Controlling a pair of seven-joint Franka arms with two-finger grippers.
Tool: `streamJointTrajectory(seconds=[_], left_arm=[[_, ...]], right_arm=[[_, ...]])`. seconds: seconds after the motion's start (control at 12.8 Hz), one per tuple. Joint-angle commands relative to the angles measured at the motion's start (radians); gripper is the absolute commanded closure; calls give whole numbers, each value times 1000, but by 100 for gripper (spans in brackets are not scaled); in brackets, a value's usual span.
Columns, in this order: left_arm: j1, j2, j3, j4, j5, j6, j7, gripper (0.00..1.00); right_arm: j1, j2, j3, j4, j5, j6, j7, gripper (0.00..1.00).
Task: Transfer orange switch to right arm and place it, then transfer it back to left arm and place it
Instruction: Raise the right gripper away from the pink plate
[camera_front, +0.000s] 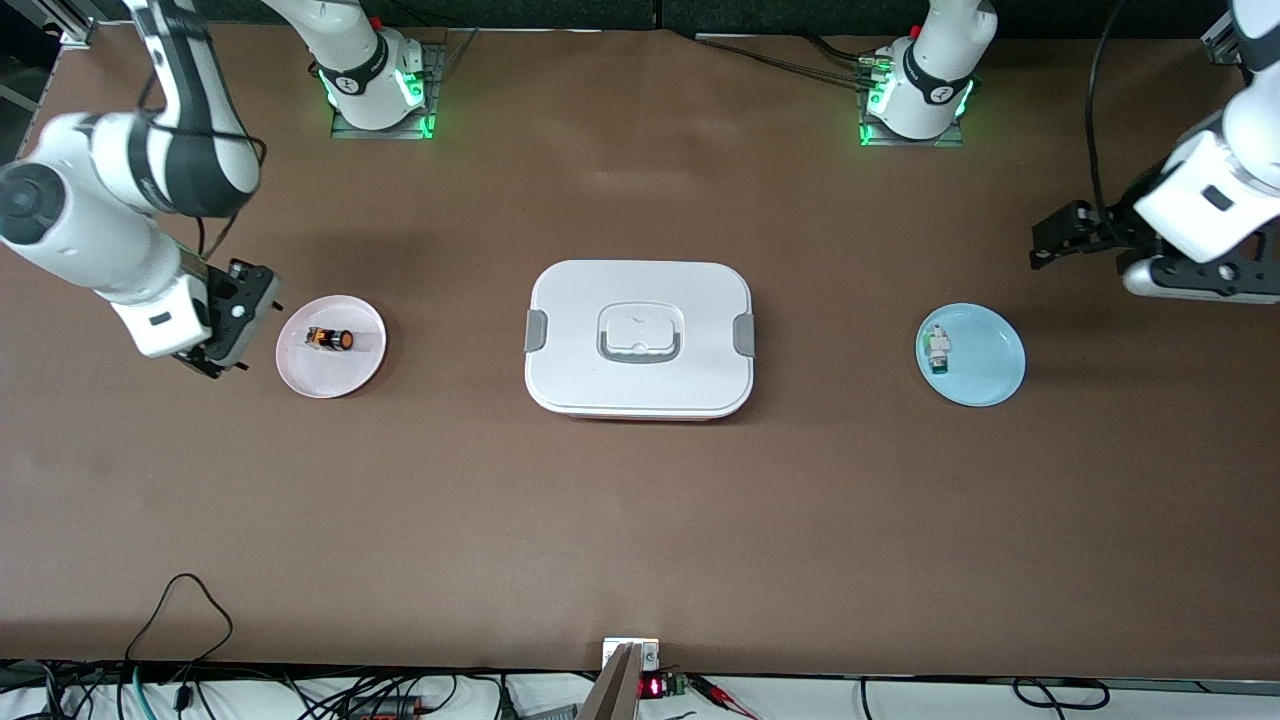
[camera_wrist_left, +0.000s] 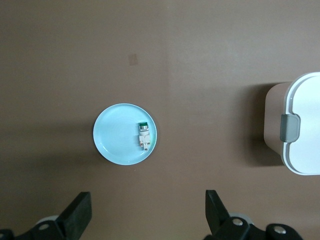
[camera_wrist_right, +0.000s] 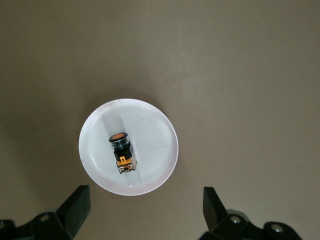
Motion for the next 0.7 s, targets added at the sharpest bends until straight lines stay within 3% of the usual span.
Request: streamJointTrajectory(seconds=[0.0, 0.23, 0.39, 0.63], left_arm=[[16, -17, -8, -2, 28, -13, 15, 0], [16, -15, -15, 0, 28, -21, 10, 0], [14, -15, -21, 4, 27, -32, 4, 0], [14, -15, -21, 18, 20, -39, -11, 0]], right_arm=[[18, -22, -2, 95, 53, -128, 141, 0], [23, -41, -8, 130, 126, -173, 478, 0], [23, -50, -8, 132, 130, -203, 698, 0], [47, -87, -8, 196, 128, -378, 1006, 0]])
